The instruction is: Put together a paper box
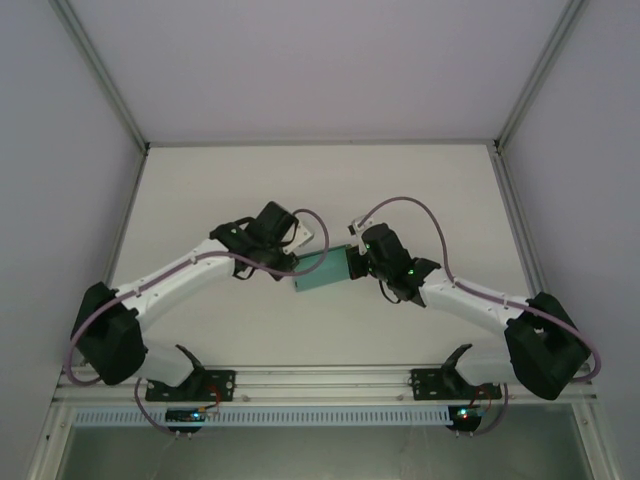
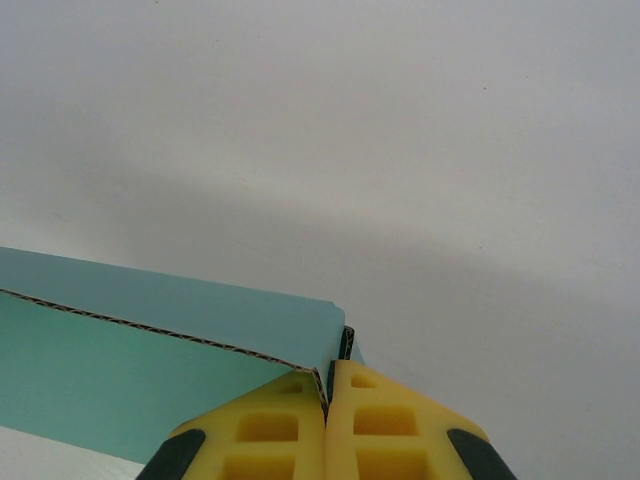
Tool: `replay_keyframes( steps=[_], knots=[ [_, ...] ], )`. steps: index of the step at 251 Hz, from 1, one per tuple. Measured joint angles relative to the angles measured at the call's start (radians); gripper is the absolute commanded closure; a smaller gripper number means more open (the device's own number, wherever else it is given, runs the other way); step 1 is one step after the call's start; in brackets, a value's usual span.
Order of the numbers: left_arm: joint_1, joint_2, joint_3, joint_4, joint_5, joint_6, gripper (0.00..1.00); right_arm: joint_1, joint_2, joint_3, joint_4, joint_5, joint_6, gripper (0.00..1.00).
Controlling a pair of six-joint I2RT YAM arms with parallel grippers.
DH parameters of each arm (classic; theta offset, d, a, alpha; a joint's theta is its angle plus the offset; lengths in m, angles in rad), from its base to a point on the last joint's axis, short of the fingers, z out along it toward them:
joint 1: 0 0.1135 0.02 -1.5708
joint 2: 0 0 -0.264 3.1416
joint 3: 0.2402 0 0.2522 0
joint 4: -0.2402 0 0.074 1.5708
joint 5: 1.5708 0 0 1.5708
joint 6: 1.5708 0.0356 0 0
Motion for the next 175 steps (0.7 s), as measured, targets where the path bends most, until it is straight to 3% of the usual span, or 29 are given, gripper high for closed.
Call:
replay_keyframes(
  steps=[25,46,78,139,175],
  knots=[
    [0.0,0.021,0.0,-0.011,-0.007,-0.011,0.83,0.0,0.003,0.004,-0.005,-0.002,0.0,1.0],
    [0.0,0.022,0.002,-0.018,-0.011,-0.025,0.87,0.0,0.006,0.008,-0.008,-0.002,0.0,1.0],
    [0.0,0.022,0.018,-0.027,-0.008,-0.069,0.82,0.005,0.012,0.018,-0.019,0.001,0.002,1.0],
    [-0.027,0.022,0.034,-0.056,0.0,-0.201,0.83,0.018,0.016,0.034,-0.05,0.017,0.02,1.0],
    [-0.028,0.022,0.034,-0.074,-0.008,-0.254,0.97,0.027,0.017,0.038,-0.058,0.022,0.023,1.0]
  ],
)
